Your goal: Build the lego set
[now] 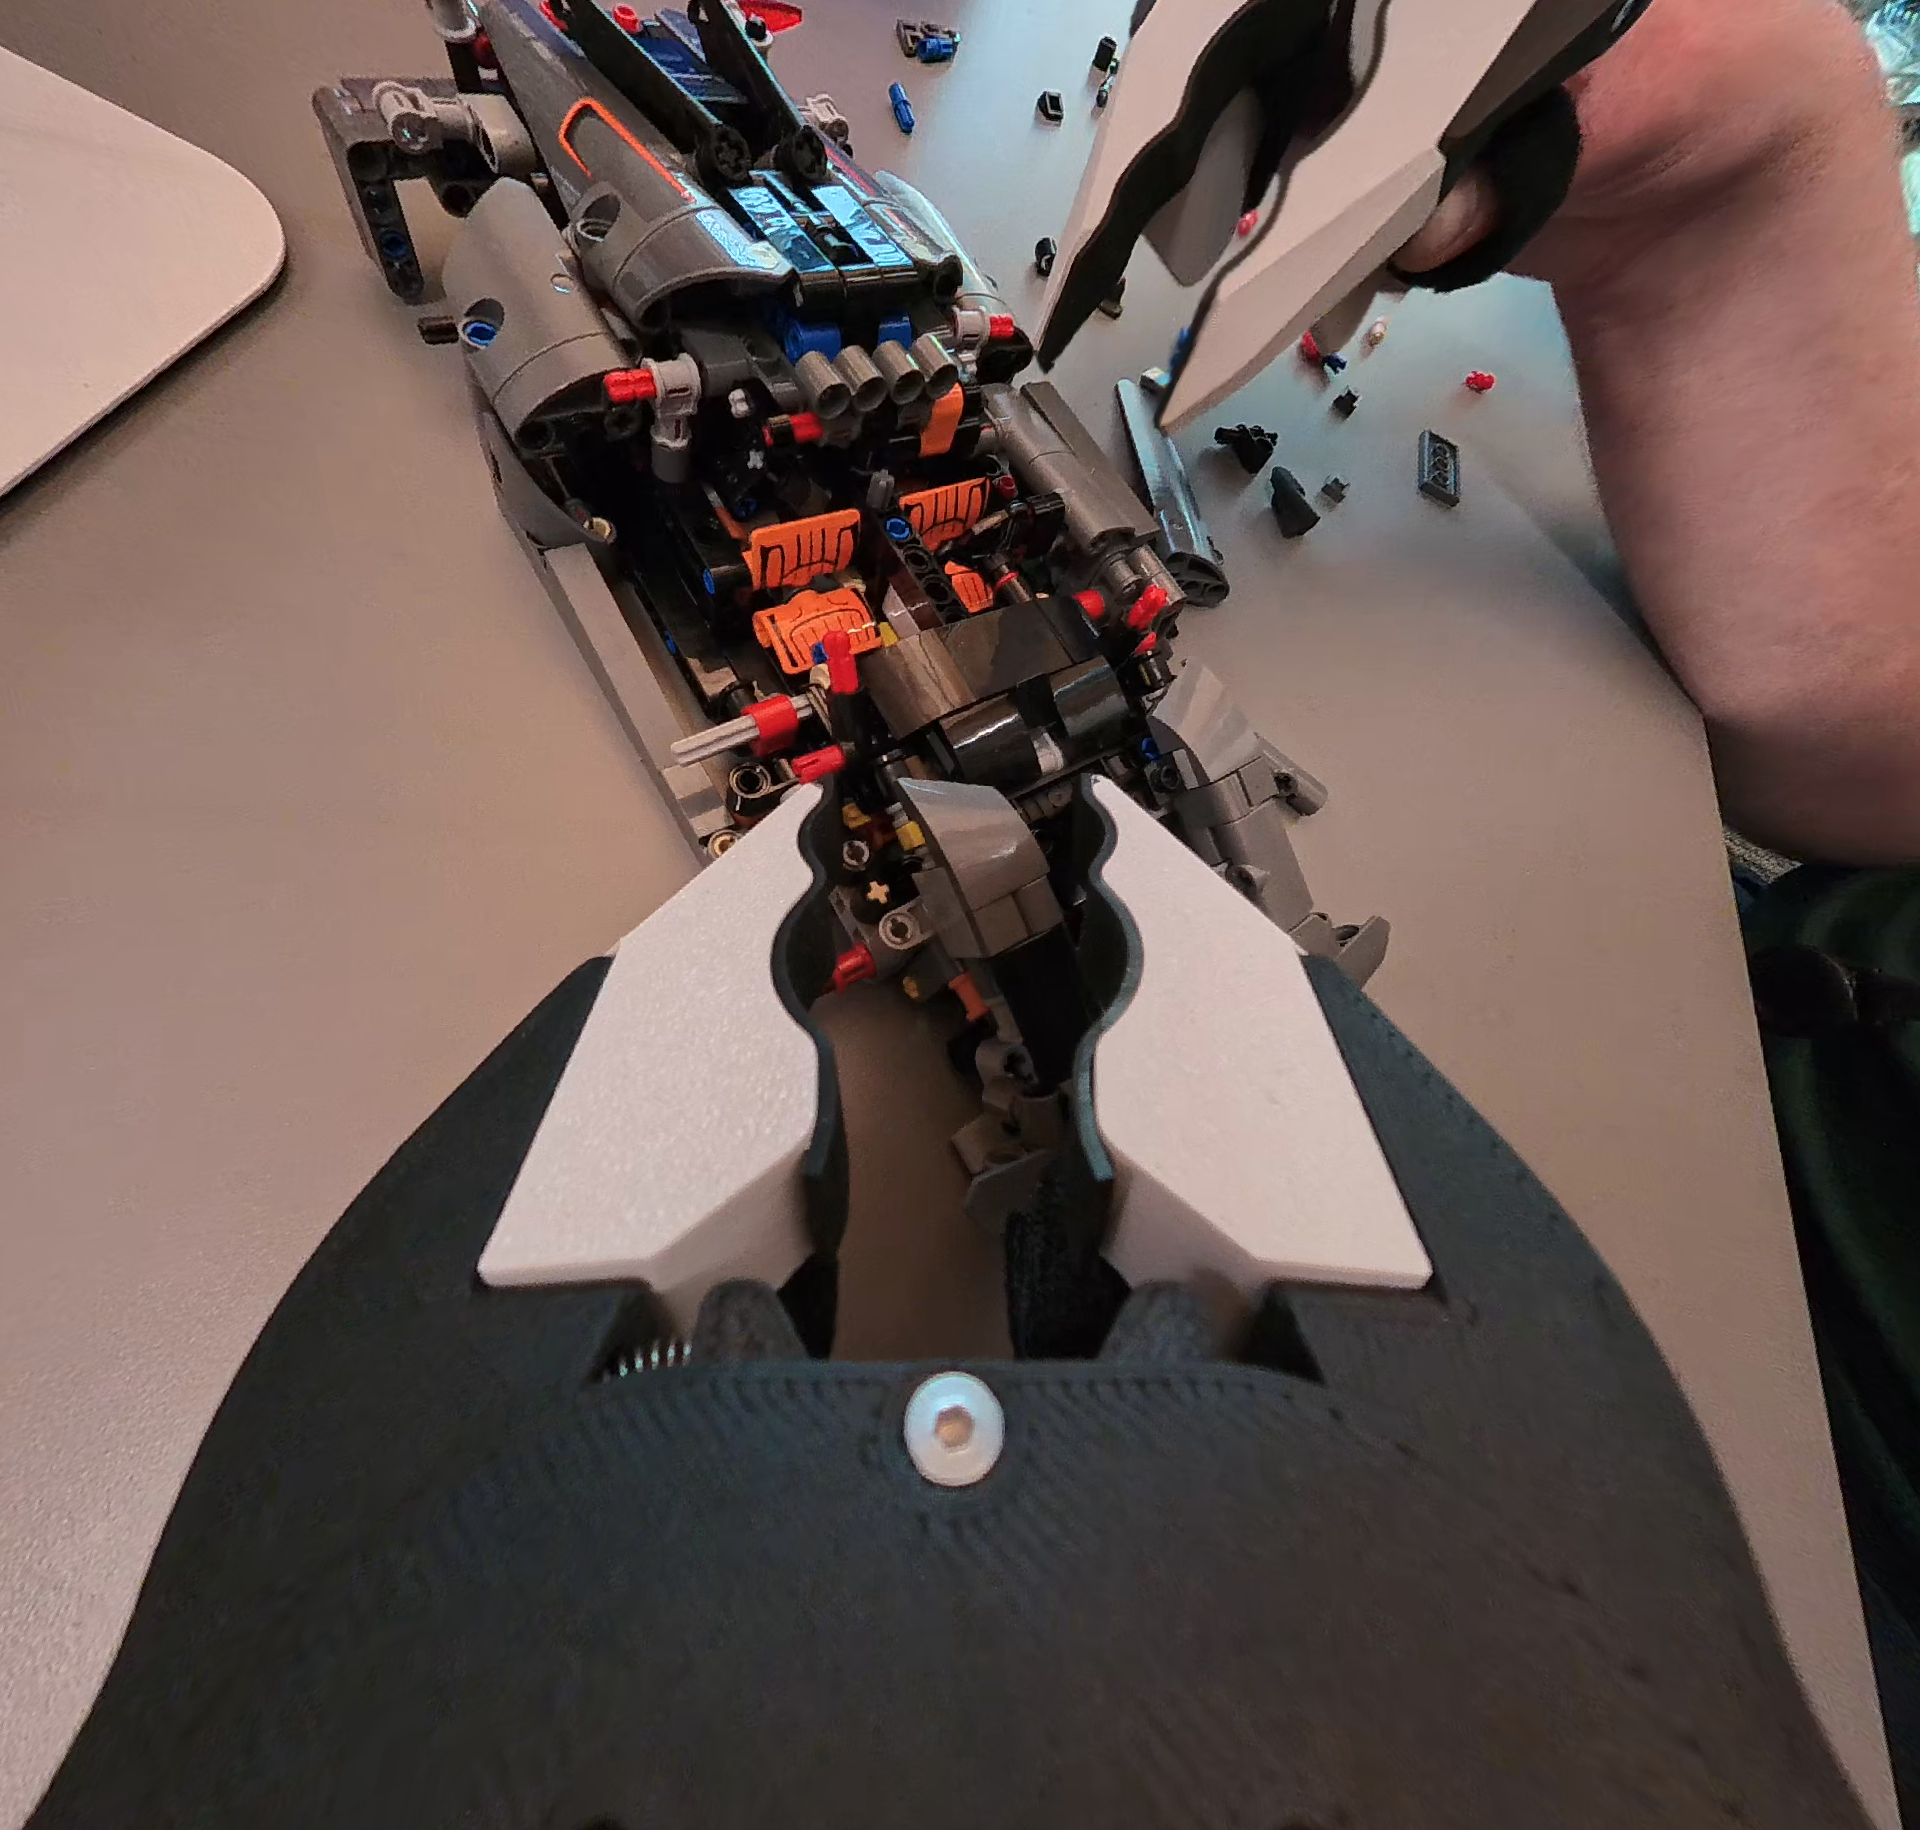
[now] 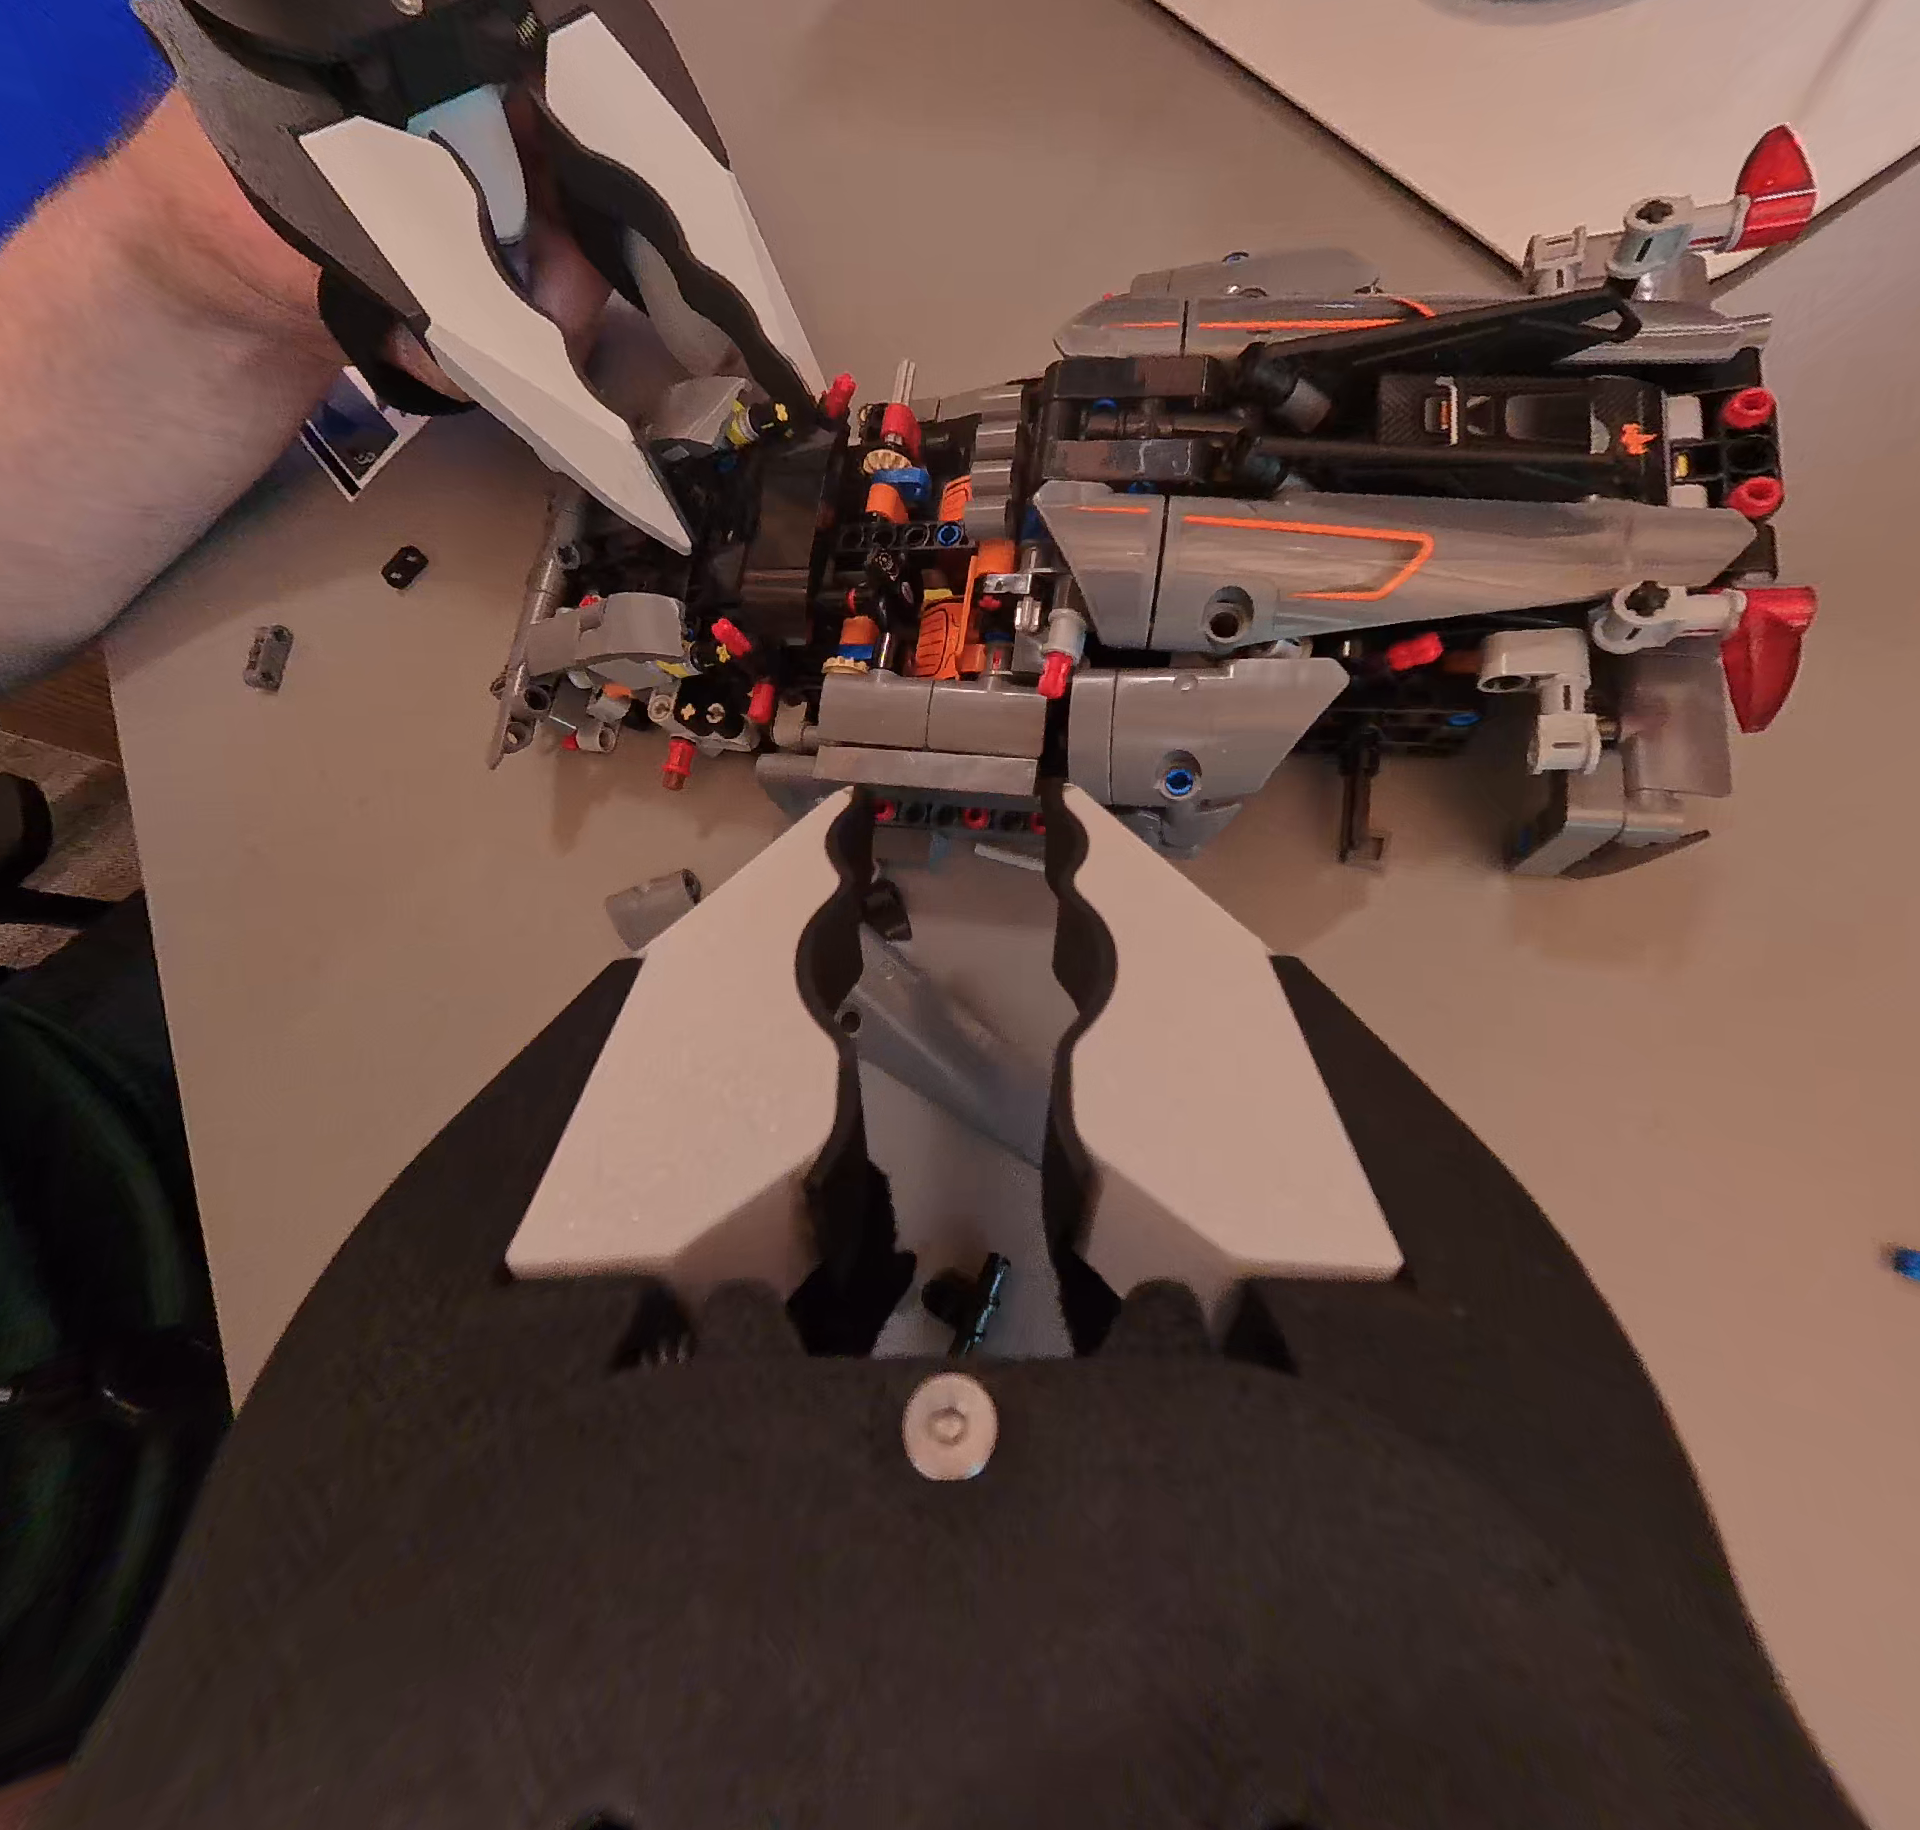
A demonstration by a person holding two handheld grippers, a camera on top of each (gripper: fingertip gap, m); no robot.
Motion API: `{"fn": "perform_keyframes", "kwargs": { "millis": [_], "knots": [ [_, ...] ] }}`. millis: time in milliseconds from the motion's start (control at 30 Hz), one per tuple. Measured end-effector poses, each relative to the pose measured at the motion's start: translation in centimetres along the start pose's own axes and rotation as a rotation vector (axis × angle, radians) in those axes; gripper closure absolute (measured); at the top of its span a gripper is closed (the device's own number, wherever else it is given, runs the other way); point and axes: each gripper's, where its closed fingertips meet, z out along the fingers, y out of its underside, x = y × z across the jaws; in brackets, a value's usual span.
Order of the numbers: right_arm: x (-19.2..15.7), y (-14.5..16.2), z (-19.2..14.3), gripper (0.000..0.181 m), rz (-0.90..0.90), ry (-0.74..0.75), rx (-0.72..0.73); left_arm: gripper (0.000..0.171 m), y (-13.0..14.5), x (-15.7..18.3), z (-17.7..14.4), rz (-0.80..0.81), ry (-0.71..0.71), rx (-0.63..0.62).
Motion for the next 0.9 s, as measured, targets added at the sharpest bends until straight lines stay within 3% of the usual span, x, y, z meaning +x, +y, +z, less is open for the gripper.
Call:
{"fn": "perform_keyframes", "kwargs": {
  "millis": [167, 567, 667, 900],
  "knots": [
    [-0.4, 0.1, 0.0, 0.133, -0.019, 0.040, -0.023, 0.130, 0.0, 0.0, 0.0, 0.002, 0.001, -0.003],
    [-1.0, 0.9, 1.4, 0.115, 0.015, 0.158, 0.005, 0.130, 0.0, 0.1, 0.0, 0.007, 0.000, -0.002],
    [-0.6, 0.6, 1.5, 0.118, 0.005, 0.237, 0.044, 0.130, 0.0, 0.1, 0.0, 0.007, 0.004, 0.001],
    [-0.1, 0.7, 1.4, 0.110, 0.051, 0.272, 0.090, 0.131, 0.0, 0.1, 0.0, 0.003, 0.011, 0.005]
  ]
}}
